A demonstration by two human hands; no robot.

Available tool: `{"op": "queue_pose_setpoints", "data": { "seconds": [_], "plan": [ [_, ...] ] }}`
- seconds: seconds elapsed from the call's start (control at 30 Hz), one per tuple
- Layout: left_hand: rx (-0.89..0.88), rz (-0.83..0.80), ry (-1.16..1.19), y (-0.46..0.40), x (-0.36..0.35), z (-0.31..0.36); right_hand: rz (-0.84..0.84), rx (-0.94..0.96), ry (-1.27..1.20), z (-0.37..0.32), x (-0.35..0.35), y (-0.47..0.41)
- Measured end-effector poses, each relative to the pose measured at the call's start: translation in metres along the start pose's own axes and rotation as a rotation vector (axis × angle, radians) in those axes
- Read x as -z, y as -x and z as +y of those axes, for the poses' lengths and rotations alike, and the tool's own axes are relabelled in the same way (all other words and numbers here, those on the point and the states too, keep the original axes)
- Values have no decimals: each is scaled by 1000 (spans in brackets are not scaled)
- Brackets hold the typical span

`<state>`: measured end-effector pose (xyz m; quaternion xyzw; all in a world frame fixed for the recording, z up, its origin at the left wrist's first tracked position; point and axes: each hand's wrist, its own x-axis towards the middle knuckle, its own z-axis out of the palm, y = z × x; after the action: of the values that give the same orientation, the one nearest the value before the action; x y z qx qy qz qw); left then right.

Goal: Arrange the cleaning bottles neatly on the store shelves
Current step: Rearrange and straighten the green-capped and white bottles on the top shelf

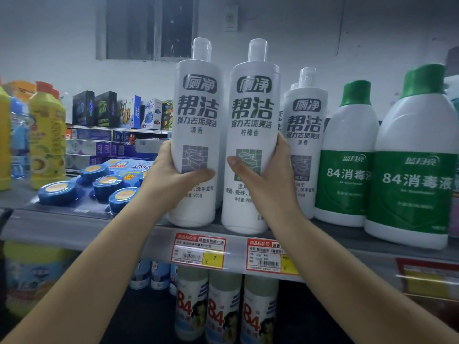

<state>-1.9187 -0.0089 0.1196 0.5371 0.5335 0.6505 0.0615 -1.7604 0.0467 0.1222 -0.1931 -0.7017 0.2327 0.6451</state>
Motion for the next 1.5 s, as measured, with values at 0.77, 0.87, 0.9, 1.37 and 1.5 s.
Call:
{"op": "queue_pose_setpoints", "data": {
  "seconds": [0.77, 0.87, 0.9, 1.37, 1.5],
  "plan": [
    [-541, 350, -537, 38, -32, 13, 66, 1, 110, -5, -3, 6],
    [-703, 291, -599, 51, -60, 22, 66, -18, 102, -6, 14, 11],
    [-754, 259, -598, 55, -71, 25, 82, -5, 123, -6, 23, 12],
    [-478, -272, -345, 80, -224, 90, 423, -35, 509, 9, 204, 5],
    [-295, -275, -304, 73, -244, 97, 243, -189, 420, 22, 224, 11]
  ]
}}
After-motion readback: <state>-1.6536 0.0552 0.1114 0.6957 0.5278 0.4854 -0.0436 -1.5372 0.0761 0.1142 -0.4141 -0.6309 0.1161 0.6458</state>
